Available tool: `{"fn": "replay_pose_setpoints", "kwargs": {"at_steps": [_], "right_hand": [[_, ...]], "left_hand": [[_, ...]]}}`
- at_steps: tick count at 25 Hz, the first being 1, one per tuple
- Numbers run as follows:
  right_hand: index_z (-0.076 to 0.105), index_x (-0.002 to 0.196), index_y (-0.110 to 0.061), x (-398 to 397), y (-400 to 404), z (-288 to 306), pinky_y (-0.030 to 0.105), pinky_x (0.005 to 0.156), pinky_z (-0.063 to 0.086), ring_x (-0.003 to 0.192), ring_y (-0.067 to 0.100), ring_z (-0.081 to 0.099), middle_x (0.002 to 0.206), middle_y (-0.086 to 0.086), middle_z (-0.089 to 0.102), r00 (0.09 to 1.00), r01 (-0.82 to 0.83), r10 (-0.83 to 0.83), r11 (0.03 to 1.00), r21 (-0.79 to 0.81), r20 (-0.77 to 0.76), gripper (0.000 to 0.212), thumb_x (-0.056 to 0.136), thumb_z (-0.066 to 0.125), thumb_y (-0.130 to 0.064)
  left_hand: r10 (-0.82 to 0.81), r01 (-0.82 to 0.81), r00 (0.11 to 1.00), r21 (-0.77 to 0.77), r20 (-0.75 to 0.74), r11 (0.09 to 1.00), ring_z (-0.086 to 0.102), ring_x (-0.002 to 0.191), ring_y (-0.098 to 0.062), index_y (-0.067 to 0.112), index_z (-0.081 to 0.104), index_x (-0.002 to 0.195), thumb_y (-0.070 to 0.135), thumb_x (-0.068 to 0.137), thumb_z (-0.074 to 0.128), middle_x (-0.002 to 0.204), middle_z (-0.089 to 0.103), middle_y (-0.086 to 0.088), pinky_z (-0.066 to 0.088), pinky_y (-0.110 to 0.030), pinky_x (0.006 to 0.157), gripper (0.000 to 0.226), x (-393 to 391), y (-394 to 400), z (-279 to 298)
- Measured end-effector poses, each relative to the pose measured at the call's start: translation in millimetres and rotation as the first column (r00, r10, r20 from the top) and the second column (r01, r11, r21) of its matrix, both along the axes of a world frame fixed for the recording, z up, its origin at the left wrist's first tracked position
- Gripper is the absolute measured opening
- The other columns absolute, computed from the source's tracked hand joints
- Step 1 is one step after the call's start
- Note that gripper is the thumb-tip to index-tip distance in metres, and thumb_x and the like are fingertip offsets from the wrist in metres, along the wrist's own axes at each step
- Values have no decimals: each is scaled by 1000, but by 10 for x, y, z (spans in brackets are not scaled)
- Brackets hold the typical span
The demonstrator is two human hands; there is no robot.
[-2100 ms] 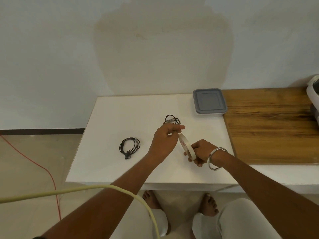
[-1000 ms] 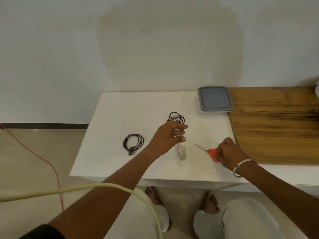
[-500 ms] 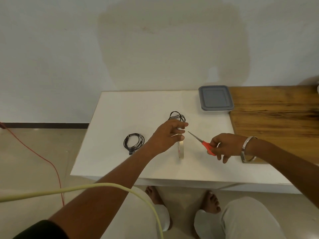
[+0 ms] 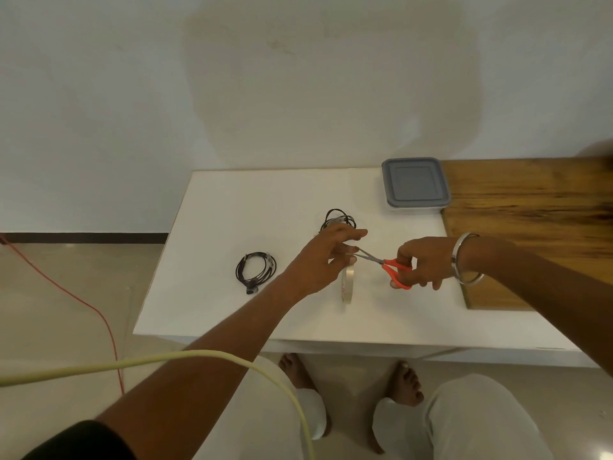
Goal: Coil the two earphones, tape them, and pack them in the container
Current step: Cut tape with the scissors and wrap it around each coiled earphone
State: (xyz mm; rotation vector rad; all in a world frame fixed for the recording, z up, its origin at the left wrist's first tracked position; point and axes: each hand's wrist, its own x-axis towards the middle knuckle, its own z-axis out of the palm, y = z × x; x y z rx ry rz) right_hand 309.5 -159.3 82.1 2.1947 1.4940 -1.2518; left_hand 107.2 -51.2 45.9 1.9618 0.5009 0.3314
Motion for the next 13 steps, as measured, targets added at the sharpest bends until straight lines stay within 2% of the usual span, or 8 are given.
{"fn": "replay_pose_setpoints", "kwargs": {"at_steps": [3, 7, 9, 13], "right_hand": [[56, 104, -19, 2, 86, 51, 26, 69, 58, 85, 23, 67, 99, 8, 66, 998, -45, 45, 999, -4, 46, 43, 81, 62, -55], [55, 106, -19, 16, 164, 105, 22, 65, 55, 82, 22, 65, 101, 8, 65, 993, -85, 85, 996, -9, 85, 42, 82, 60, -53], [55, 106, -18, 21, 179, 110, 21, 63, 54, 81, 22, 64, 103, 9, 64, 992, -87, 87, 996, 3, 97, 41, 83, 61, -52], [56, 111, -16, 29, 196, 91, 27, 70, 56, 91, 29, 64, 106, 10, 64, 986, -106, 101, 994, 27, 136, 45, 82, 62, -50]], "left_hand": [[-20, 21, 1000, 81, -14, 996, 64, 108, -17, 10, 53, 135, -6, 89, 60, 131, 49, 0, 51, -25, 97, 49, 31, -15, 6], [-30, 36, 999, 164, -38, 986, 56, 109, -10, 12, 53, 136, -3, 90, 61, 134, 49, -5, 44, -17, 100, 49, 67, -28, 12], [-22, 26, 999, 160, -26, 987, 54, 108, -8, 12, 53, 136, -4, 89, 61, 133, 50, -5, 43, -15, 99, 50, 69, -23, 14], [1, -1, 1000, 117, 0, 993, 55, 104, -3, 10, 54, 135, -8, 87, 61, 126, 51, 2, 43, -5, 93, 51, 71, -23, 16]]}}
